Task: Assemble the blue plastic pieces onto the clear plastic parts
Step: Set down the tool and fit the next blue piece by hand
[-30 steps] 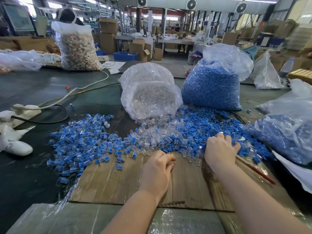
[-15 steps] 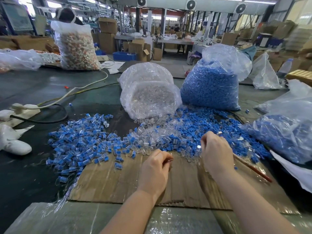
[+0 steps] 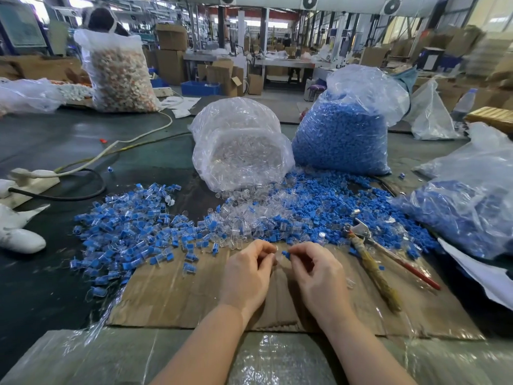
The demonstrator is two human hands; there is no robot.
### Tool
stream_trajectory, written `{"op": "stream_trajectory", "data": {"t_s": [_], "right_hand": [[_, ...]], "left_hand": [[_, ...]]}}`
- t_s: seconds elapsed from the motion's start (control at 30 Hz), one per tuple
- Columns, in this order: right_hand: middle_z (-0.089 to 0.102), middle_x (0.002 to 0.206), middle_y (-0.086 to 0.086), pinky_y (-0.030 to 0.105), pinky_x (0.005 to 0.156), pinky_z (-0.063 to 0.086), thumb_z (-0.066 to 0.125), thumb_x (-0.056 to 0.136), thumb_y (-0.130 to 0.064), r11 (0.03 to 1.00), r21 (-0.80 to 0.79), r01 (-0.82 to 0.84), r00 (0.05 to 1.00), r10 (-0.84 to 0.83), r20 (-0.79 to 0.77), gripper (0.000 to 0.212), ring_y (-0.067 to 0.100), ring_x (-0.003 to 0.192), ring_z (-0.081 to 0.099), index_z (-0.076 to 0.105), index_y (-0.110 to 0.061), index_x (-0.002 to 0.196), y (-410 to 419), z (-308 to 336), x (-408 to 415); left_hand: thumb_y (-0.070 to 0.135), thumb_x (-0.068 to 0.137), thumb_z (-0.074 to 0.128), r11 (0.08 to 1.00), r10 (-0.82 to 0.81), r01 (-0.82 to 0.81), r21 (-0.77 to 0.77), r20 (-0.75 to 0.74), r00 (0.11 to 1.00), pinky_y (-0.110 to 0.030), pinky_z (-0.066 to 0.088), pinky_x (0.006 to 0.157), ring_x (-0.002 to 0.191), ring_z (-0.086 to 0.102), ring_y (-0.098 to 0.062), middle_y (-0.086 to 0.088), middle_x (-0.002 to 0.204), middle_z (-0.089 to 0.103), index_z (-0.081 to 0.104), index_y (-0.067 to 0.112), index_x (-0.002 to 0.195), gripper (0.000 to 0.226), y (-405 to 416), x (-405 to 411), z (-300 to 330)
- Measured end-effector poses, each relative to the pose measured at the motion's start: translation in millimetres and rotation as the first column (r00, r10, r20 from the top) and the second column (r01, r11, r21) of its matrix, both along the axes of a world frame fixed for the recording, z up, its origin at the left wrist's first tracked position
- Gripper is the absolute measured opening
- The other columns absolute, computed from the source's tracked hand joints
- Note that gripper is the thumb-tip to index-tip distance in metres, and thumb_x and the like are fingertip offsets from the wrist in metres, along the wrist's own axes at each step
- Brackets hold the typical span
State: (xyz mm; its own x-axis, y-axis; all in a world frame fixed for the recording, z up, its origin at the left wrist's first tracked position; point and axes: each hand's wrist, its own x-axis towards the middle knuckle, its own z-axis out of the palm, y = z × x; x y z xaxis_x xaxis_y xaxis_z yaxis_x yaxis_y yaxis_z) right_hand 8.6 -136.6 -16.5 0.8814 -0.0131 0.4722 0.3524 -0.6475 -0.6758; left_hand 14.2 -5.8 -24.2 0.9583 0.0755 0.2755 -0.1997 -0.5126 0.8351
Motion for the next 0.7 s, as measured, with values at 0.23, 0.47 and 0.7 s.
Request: {"op": "stream_trajectory", "data": {"t_s": [0.23, 0.47, 0.7], "right_hand": [[0.064, 0.077, -0.009, 0.025, 0.072, 0.048, 0.069, 0.079, -0.006, 1.000, 0.007, -0.018, 1.000, 0.018, 0.018, 0.011, 0.011, 0.078, 0.059, 0.066, -0.017, 0.081, 1.3, 0.1, -4.8], [0.064, 0.074, -0.007, 0.022, 0.068, 0.043, 0.071, 0.078, -0.009, 0.999, -0.041, -0.005, 1.000, 0.006, 0.009, 0.008, 0.012, 0.073, 0.056, 0.066, -0.015, 0.078, 2.5, 1.3, -6.7], [0.064, 0.071, -0.005, 0.026, 0.065, 0.044, 0.073, 0.074, -0.009, 0.997, -0.078, 0.015, 0.999, -0.012, 0.038, 0.009, 0.014, 0.070, 0.056, 0.066, -0.014, 0.075, 2.3, 0.5, -6.7]], "left_hand": [[0.015, 0.089, 0.059, 1.000, -0.001, 0.001, -0.004, -0.026, 1.000, -0.009, 0.048, 0.067, 0.073, 0.062, 0.002, 0.014, 0.074, 0.065, 0.056, 0.034, 0.084, 0.020, 0.6, -0.8, 0.3], [0.016, 0.089, 0.058, 0.997, -0.050, 0.051, 0.063, -0.011, 0.999, -0.009, 0.048, 0.068, 0.075, 0.062, 0.004, 0.014, 0.078, 0.066, 0.063, 0.028, 0.091, 0.013, 0.7, -3.4, 0.2], [0.012, 0.088, 0.059, 0.990, -0.113, 0.114, 0.088, -0.010, 0.994, -0.009, 0.047, 0.069, 0.073, 0.060, 0.004, 0.017, 0.075, 0.062, 0.060, 0.027, 0.088, 0.015, -0.9, -7.5, 4.0]]}}
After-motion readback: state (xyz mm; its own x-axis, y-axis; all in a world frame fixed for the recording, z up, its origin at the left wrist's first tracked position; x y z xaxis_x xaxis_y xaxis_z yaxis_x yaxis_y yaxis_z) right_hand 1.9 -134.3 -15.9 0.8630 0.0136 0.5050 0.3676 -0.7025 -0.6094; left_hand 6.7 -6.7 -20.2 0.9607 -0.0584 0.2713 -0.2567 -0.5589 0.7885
